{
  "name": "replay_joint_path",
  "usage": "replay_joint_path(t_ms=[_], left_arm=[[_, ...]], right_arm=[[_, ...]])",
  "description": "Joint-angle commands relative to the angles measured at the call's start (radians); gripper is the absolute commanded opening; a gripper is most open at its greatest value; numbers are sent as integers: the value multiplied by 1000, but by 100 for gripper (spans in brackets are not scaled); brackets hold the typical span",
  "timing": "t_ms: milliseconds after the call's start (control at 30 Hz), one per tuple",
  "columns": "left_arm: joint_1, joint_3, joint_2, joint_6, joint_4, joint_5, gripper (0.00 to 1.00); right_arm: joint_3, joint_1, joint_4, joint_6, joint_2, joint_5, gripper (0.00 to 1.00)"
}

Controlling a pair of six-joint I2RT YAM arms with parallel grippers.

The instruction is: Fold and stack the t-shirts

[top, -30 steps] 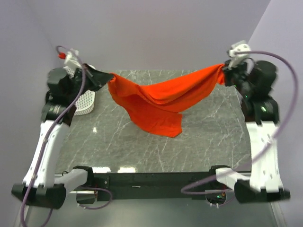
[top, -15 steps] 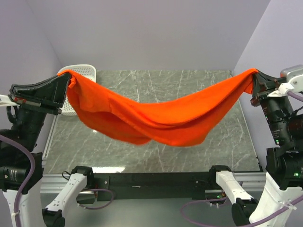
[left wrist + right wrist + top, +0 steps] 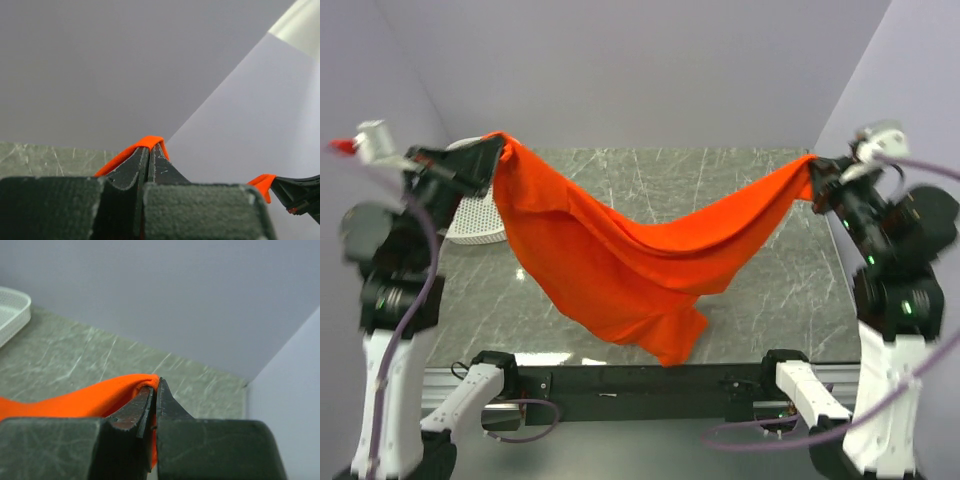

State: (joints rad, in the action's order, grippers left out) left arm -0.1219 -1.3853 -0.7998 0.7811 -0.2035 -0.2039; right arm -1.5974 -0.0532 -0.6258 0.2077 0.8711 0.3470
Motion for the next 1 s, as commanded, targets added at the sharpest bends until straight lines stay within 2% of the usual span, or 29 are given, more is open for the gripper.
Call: replay_joint_path(t_ms=[0,67,133,167,233,267,333,433,567,733,767,833,967], left_arm=[[2,8,-194,72,183,-14,1],[5,-47,-330,137,269,-58,1],[7,-186,-444,176,328,-92,1],[7,-296,-472,210,340,-100,1],[7,-401,-528,231,342,-100,1],[7,-473,-536,234,340,-101,1],[7,-494,-518,233,335,-98,1],[7,-390,-420,215,337,-91,1],[7,-107,-277,188,346,-80,1],[7,149,-164,170,309,-117,1],[7,235,-154,172,305,-115,1],[7,307,-139,164,303,-109,1],[7,475,-200,176,360,-132,1]], right_arm=[[36,-5,115,-54,170,55,0],[-42,-5,141,-67,268,52,0],[-128,-13,137,-82,331,49,0],[-230,-14,129,-96,383,52,0],[-368,-27,103,-111,423,61,0],[-399,-28,100,-120,445,63,0],[-426,-42,104,-126,447,58,0],[-357,-66,162,-129,398,49,0],[-153,-91,205,-110,315,43,0],[37,-122,215,-81,260,72,0],[56,-123,215,-76,259,75,0],[88,-123,213,-77,273,73,0],[113,-120,207,-99,412,107,2]])
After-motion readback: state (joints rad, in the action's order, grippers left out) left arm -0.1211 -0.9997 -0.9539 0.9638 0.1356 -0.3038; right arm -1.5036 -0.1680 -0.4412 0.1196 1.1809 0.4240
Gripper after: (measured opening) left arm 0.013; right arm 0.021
